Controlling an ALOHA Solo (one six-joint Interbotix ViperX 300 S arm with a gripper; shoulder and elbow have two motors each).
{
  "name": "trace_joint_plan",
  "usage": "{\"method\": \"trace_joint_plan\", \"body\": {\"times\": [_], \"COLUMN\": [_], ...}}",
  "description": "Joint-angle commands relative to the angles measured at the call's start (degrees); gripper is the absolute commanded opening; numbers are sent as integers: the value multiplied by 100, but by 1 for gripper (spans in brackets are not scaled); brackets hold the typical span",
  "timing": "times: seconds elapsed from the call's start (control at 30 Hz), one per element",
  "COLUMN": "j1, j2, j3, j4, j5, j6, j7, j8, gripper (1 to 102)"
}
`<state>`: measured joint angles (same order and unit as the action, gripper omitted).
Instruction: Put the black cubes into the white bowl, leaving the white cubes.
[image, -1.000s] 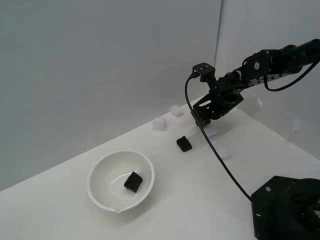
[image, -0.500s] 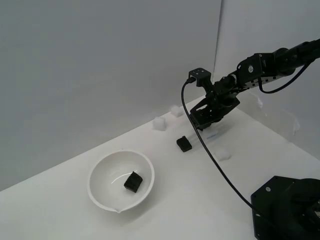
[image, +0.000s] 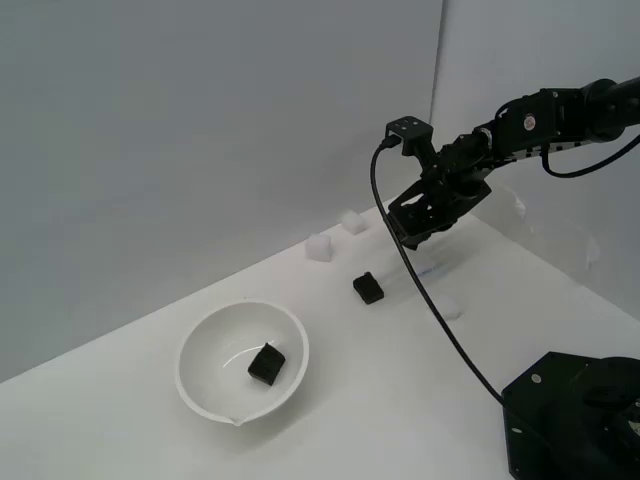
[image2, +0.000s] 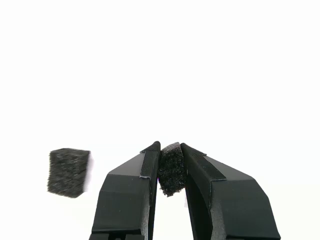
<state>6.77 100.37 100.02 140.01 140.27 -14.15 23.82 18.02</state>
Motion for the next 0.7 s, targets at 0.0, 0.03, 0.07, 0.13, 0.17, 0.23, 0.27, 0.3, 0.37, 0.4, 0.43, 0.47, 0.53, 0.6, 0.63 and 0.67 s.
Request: {"method": "trace_joint_plan", "body": {"times": [0.0, 0.03, 0.07, 0.13, 0.17, 0.23, 0.27, 0.3, 0.37, 0.4, 0.43, 0.47, 0.53, 0.6, 0.63, 0.67], "j1": [26, 18, 26, 9, -18, -123, -211, -299, -492, -580, -677, -765, -958, -1151, -1248, -1371], "j2": [422, 527, 642, 870, 993, 1230, 1362, 1485, 1696, 1793, 1881, 1960, 2136, 2276, 2338, 2391], "j3": [457, 563, 668, 905, 1020, 1257, 1380, 1512, 1723, 1819, 1907, 1995, 2153, 2312, 2364, 2417], "j4": [-53, -53, -53, -53, -53, -53, -53, -44, -53, -53, -62, -62, -70, -97, -105, -132], "j5": [-88, -79, -79, -79, -79, -79, -79, -70, -79, -88, -97, -97, -105, -132, -149, -176], "j6": [-44, -44, -44, -44, -44, -44, -44, -53, -62, -79, -97, -105, -123, -158, -167, -176], "j7": [158, 220, 264, 360, 404, 501, 527, 554, 598, 642, 668, 712, 765, 809, 835, 853], "j8": [0, 0, 0, 0, 9, 0, 0, -9, -35, -53, -62, -79, -114, -167, -202, -246], "gripper": [3, 3, 3, 3, 3, 3, 3, 3, 3, 3, 3, 3, 3, 3, 3, 3]}}
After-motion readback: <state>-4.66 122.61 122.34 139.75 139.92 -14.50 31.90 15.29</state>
